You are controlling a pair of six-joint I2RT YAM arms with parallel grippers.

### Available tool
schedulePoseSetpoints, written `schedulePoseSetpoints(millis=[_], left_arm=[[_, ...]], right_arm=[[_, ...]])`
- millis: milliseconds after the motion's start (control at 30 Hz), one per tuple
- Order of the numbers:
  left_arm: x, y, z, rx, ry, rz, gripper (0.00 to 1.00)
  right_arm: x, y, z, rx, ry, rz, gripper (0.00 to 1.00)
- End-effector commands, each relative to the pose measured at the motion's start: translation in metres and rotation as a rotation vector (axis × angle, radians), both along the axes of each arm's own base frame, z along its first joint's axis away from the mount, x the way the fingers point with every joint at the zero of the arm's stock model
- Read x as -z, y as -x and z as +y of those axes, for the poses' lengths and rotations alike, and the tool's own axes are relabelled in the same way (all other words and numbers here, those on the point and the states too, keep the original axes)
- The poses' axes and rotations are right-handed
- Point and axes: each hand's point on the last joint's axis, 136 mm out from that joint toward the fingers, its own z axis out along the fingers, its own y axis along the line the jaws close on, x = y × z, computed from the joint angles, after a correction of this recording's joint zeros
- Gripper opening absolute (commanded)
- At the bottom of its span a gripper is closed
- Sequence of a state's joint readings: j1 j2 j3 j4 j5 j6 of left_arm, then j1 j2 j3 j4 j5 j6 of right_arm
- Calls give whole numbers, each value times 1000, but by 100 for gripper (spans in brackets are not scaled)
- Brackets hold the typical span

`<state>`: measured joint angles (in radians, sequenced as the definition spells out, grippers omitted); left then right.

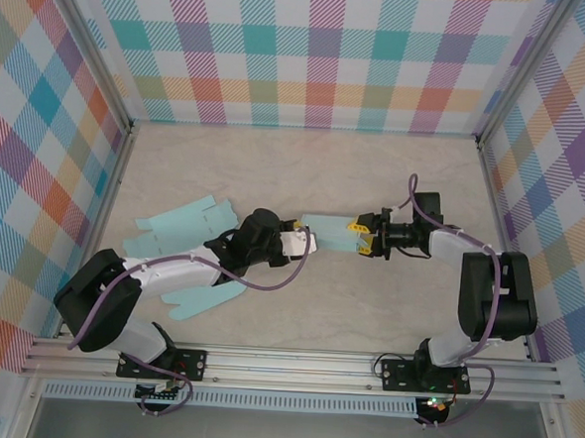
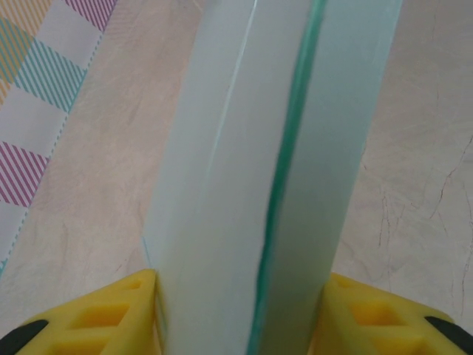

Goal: Fold the paper box

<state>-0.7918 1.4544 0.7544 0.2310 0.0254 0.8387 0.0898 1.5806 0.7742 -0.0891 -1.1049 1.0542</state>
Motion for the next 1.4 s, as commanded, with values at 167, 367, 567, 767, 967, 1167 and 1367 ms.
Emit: schedulePoseSetpoints(millis=[167,367,567,767,967,1167,1367], left_arm=[[-11,5,-1,-15,-11,79,43],[7,21,12,-14,-130,218,42],[25,37,23,8,-224,389,41],[36,31,29,-21,-277,543,41],[46,11,28,-66,-331,582,45],[53,1,23,-80,-368,634,53],[45,-7,16,-72,-328,620,63]], right_arm=[[2,-2,-5,-27,88,-87,66],[4,-9,-16,7,176,-139,84],[3,-14,-37,50,297,-199,87],[-16,-11,-56,60,461,-327,86],[-39,-3,-64,43,541,-497,74],[-53,8,-57,-30,563,-632,69],[-49,10,-47,-114,616,-695,70]])
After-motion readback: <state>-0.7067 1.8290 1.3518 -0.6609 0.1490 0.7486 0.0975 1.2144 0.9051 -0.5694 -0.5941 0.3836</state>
